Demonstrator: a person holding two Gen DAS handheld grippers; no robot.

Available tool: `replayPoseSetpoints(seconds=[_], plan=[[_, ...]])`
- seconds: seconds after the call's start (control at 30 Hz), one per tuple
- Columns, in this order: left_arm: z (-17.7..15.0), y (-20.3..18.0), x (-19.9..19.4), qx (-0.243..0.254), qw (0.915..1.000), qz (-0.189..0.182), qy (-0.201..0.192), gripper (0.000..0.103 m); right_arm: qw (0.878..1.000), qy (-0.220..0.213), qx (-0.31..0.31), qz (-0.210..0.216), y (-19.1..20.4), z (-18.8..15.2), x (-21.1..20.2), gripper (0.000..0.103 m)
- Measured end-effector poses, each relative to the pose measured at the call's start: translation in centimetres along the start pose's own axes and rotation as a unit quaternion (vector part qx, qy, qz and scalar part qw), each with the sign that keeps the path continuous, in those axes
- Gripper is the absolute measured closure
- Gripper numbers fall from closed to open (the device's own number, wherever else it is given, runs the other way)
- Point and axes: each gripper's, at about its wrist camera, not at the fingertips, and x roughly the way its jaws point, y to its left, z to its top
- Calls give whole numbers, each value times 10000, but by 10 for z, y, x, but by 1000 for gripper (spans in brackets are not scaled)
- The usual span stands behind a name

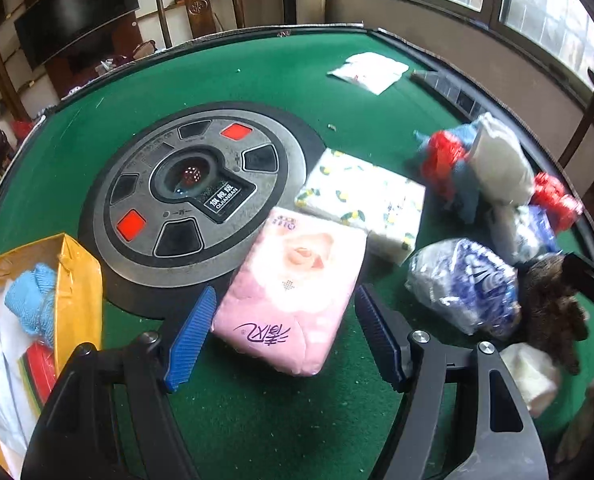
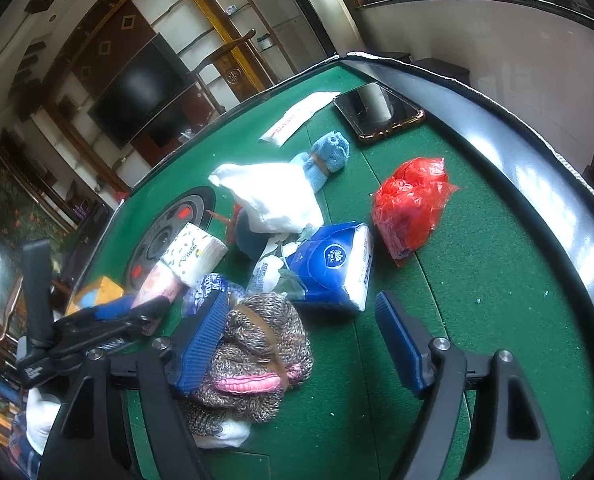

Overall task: Organize soft objects
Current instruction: 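Grasp the pink tissue pack with the left tool while the right tool grasps the knitted glove, then release the pink tissue pack into the box with the left tool while the right tool lifts the glove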

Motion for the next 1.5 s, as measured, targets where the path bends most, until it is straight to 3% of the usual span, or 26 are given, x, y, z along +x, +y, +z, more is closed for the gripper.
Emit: replayPoseSetpoints(seconds=[0.13,0.37,0.63,0.83,1.13,1.33,1.5], plan=[[-2,-4,7,97,9998,161,84,30,10000,21,25,12,0,1,2,30],[-3,2,5,-45,9999,-59,113,44,10000,39,14,11,-1,0,3,28],[-9,0,-13,-116,9995,-289,5,44,10000,40,22,11,-2,0,3,27],[-29,8,-44,-422,9956,-839,-13,44,10000,21,18,-6,-1,-1,3,26],[-84,38,-106,-1088,9785,-1736,-232,44,10000,-4,-37,9,0,-2,2,26],[-116,73,-138,-1515,9704,-1778,-613,44,9996,-192,118,140,-3,0,-10,26],[-145,117,-155,-1898,9680,-1434,-799,44,10000,-1,-14,-25,9,-8,-20,26]])
